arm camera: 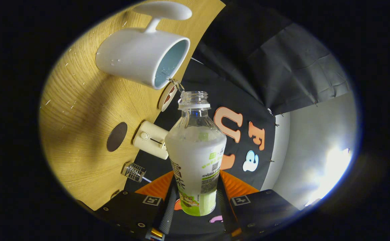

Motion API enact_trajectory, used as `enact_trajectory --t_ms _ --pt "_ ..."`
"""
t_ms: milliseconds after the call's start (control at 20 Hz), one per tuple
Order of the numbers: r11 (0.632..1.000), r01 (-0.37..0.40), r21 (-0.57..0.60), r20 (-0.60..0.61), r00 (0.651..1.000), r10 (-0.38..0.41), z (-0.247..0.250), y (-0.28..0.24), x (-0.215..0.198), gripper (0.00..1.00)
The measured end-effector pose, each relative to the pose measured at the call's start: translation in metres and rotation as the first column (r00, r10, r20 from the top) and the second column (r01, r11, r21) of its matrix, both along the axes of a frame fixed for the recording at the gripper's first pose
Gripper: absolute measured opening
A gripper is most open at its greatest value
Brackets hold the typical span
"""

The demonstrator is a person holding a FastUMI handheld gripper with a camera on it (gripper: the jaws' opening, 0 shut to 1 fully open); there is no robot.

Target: Take the bottle from table, then pour the juice into the cup, finally place the bottle on the coaster

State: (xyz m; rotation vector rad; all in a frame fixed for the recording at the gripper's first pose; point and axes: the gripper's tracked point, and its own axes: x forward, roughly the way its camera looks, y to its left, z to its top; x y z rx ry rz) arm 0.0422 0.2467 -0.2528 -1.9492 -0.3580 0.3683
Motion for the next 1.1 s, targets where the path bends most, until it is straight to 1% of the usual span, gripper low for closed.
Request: enact_trajectory --t_ms 1100 --pt "0.992 -0.085 -0.089 0.045 0.995 0.089 0.016 0.025 0.001 0.61"
